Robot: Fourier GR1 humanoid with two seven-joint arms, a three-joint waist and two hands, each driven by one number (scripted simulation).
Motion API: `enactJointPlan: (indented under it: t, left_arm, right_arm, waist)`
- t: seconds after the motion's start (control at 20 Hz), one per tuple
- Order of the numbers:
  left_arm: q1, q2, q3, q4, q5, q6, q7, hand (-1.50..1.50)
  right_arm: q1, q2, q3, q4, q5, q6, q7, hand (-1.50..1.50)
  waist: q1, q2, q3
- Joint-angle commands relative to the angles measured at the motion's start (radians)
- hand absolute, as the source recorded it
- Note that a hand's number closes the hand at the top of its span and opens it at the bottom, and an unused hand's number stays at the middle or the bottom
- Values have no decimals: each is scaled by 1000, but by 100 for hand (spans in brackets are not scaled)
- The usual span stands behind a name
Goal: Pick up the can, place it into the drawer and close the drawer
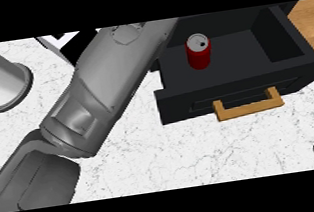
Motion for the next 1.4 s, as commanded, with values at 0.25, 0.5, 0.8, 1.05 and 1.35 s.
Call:
enactJointPlan:
  t: [0.25, 0.5, 0.8, 1.05, 1.35]
  left_arm:
    - [-18, 0, -6, 34, 69, 45, -57, -150]
    - [-18, 0, 10, 33, 114, 29, -70, -150]
    - [-34, 0, 16, 21, 164, 60, -92, -150]
    - [9, 0, 12, 39, 162, 14, -147, -150]
    - [-40, 0, 9, 69, 138, 28, -127, -150]
  right_arm:
    - [-28, -87, -13, 45, 49, 68, -93, -150]
    - [-81, -139, 65, 75, 209, 84, -146, -150]
    - [-141, -183, 176, 161, 419, 75, -201, -150]
    - [-230, -183, 277, 313, 619, 14, -245, -150]
    - [-306, -161, 362, 566, 786, -67, -329, -150]
  waist:
    - [-8, 6, 1]
    - [17, 8, -1]
    - [22, 5, -1]
    - [66, 4, -2]
    - [92, -3, -2]
